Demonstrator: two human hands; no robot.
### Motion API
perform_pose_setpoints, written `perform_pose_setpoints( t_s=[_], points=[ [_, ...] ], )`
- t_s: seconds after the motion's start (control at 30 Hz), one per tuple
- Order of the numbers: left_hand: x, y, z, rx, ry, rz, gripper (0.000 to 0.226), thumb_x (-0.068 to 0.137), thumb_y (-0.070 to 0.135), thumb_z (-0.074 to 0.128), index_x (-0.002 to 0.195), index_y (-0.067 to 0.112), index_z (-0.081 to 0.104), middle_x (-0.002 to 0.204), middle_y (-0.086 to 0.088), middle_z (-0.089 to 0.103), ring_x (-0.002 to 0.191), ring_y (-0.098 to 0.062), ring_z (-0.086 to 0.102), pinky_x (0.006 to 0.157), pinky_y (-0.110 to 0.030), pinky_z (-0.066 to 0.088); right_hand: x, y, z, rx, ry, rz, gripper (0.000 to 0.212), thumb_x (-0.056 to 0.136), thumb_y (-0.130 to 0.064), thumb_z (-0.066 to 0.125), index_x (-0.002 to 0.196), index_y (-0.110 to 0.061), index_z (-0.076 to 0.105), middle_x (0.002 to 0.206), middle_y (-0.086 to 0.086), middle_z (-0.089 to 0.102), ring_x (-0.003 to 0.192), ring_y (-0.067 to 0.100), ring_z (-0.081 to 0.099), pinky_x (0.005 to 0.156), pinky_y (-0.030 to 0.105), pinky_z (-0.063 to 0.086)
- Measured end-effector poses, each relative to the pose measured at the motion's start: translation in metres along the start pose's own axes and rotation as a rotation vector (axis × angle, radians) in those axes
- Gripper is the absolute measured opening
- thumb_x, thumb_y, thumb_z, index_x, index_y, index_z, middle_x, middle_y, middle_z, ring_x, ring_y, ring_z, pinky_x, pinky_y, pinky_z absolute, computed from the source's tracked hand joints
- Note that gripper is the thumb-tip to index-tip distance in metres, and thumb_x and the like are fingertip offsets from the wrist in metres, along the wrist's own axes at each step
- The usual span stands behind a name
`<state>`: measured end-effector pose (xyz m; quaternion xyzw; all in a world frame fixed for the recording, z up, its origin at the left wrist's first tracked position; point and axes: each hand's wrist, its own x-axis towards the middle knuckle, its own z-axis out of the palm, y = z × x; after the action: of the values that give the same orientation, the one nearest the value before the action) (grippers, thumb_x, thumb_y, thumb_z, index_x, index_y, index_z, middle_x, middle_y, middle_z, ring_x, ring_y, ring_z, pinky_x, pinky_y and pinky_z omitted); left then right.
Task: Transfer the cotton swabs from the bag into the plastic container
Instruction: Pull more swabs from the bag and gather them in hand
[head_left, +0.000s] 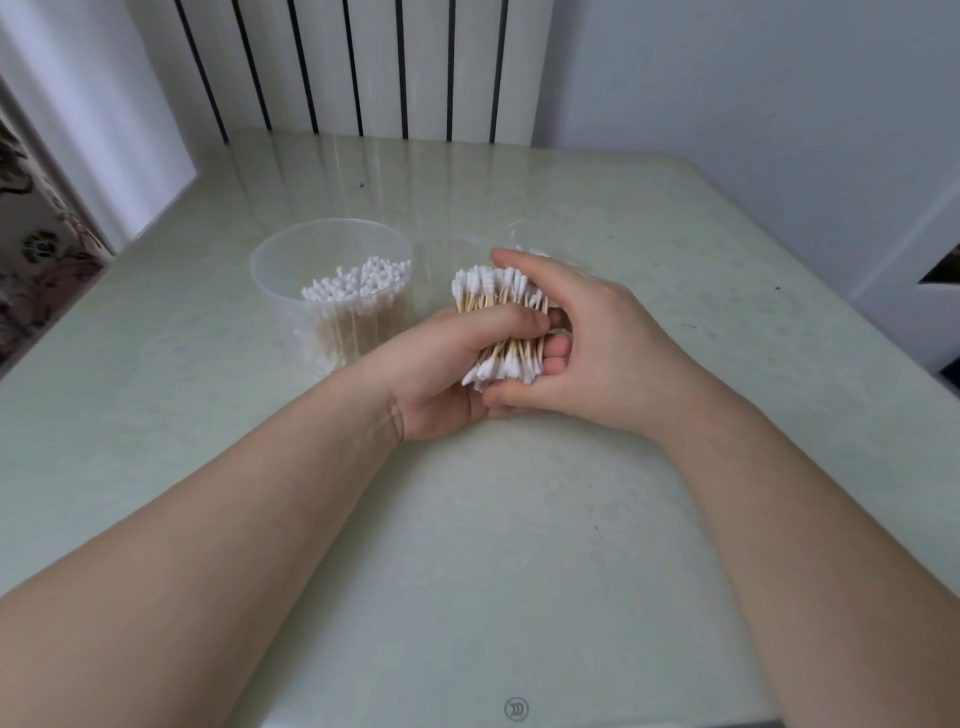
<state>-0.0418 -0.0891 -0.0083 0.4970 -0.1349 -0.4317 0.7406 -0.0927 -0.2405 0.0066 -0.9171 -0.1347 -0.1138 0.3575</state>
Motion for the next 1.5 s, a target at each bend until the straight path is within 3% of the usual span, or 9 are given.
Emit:
perform_pose_setpoints(
  t_s=[0.17, 0.33, 0.43, 0.53, 0.8, 1.0, 1.17, 1.33, 1.5],
  points=[
    [-0.003, 0.002, 0.004, -0.023, 0.005, 0.008, 0.019, 0.096, 0.01, 0.049, 0.087, 0.011, 0.066, 0.076, -0.003, 0.072, 0.065, -0.01, 0.07, 0.053, -0.02, 0.053, 0.001, 0.0, 0.002, -0.155, -0.063, -0.042, 0.118, 0.062, -0.035, 0.094, 0.157, -0.03, 0.026, 0.144, -0.015, 0.04, 0.117, -0.009, 0.044, 0.089, 0.002, 0.041],
    [-0.004, 0.003, 0.004, 0.009, 0.029, 0.008, 0.02, 0.096, 0.013, 0.052, 0.085, 0.014, 0.069, 0.079, 0.0, 0.072, 0.07, -0.01, 0.068, 0.066, -0.024, 0.054, 0.002, 0.002, 0.005, -0.23, 0.049, -0.074, 0.094, 0.065, -0.029, 0.089, 0.148, -0.026, 0.045, 0.127, -0.008, 0.055, 0.099, 0.005, 0.061, 0.086, -0.001, 0.037],
    [-0.005, 0.003, 0.005, -0.006, 0.042, 0.015, 0.02, 0.097, 0.011, 0.051, 0.086, 0.012, 0.067, 0.076, -0.001, 0.071, 0.068, -0.01, 0.068, 0.063, -0.022, 0.055, 0.001, 0.001, 0.005, -0.114, -0.013, -0.025, 0.105, 0.064, -0.03, 0.091, 0.152, -0.035, 0.034, 0.133, -0.014, 0.047, 0.083, -0.004, 0.061, 0.076, 0.005, 0.044],
    [-0.005, 0.002, 0.007, -0.019, 0.038, 0.042, 0.016, 0.097, 0.009, 0.05, 0.091, 0.01, 0.065, 0.077, -0.004, 0.071, 0.068, -0.013, 0.07, 0.06, -0.023, 0.056, 0.003, 0.003, 0.009, -0.128, -0.025, -0.051, 0.118, 0.06, -0.039, 0.093, 0.156, -0.036, 0.024, 0.143, -0.016, 0.043, 0.122, -0.008, 0.047, 0.095, 0.01, 0.04],
    [-0.002, 0.001, 0.005, 0.027, 0.065, 0.043, 0.012, 0.095, 0.011, 0.055, 0.092, 0.016, 0.065, 0.083, -0.002, 0.069, 0.074, -0.012, 0.066, 0.07, -0.026, 0.056, 0.006, 0.002, 0.011, -0.208, 0.148, -0.148, 0.084, 0.062, -0.027, 0.085, 0.14, -0.019, 0.054, 0.125, -0.008, 0.062, 0.106, -0.006, 0.05, 0.093, -0.001, 0.031],
    [-0.004, 0.002, 0.003, 0.231, 0.098, 0.141, 0.016, 0.094, -0.001, 0.055, 0.087, 0.01, 0.064, 0.076, -0.006, 0.063, 0.07, -0.015, 0.06, 0.064, -0.028, 0.052, 0.002, 0.004, 0.0, -0.038, 0.002, -0.054, 0.106, 0.059, -0.065, 0.082, 0.15, -0.03, 0.04, 0.135, -0.013, 0.051, 0.121, -0.002, 0.051, 0.104, 0.02, 0.043],
    [-0.006, 0.004, 0.009, 0.51, 0.022, 0.225, 0.023, 0.089, -0.006, 0.065, 0.107, 0.008, 0.059, 0.083, -0.007, 0.063, 0.063, -0.018, 0.061, 0.058, -0.03, 0.055, 0.003, 0.003, 0.0, -0.001, 0.158, -0.011, 0.071, 0.079, -0.069, 0.056, 0.135, -0.026, 0.057, 0.12, -0.009, 0.061, 0.111, 0.005, 0.058, 0.096, 0.023, 0.047],
    [-0.006, 0.0, 0.012, 0.659, -0.036, 0.306, 0.026, 0.084, -0.021, 0.055, 0.098, 0.001, 0.054, 0.071, -0.007, 0.06, 0.06, -0.026, 0.061, 0.053, -0.032, 0.053, 0.003, -0.001, 0.003, 0.053, 0.168, -0.004, 0.043, 0.079, -0.059, 0.064, 0.099, -0.021, 0.059, 0.083, -0.008, 0.066, 0.071, 0.004, 0.063, 0.066, 0.018, 0.047],
    [-0.007, 0.0, 0.013, 0.677, -0.069, 0.287, 0.028, 0.085, -0.021, 0.054, 0.091, 0.005, 0.054, 0.067, -0.005, 0.06, 0.061, -0.024, 0.061, 0.056, -0.033, 0.055, 0.003, 0.001, 0.003, -0.019, 0.223, -0.044, 0.032, 0.082, -0.048, 0.071, 0.084, -0.017, 0.061, 0.068, -0.008, 0.061, 0.063, 0.008, 0.058, 0.06, 0.019, 0.043]
  ],
)
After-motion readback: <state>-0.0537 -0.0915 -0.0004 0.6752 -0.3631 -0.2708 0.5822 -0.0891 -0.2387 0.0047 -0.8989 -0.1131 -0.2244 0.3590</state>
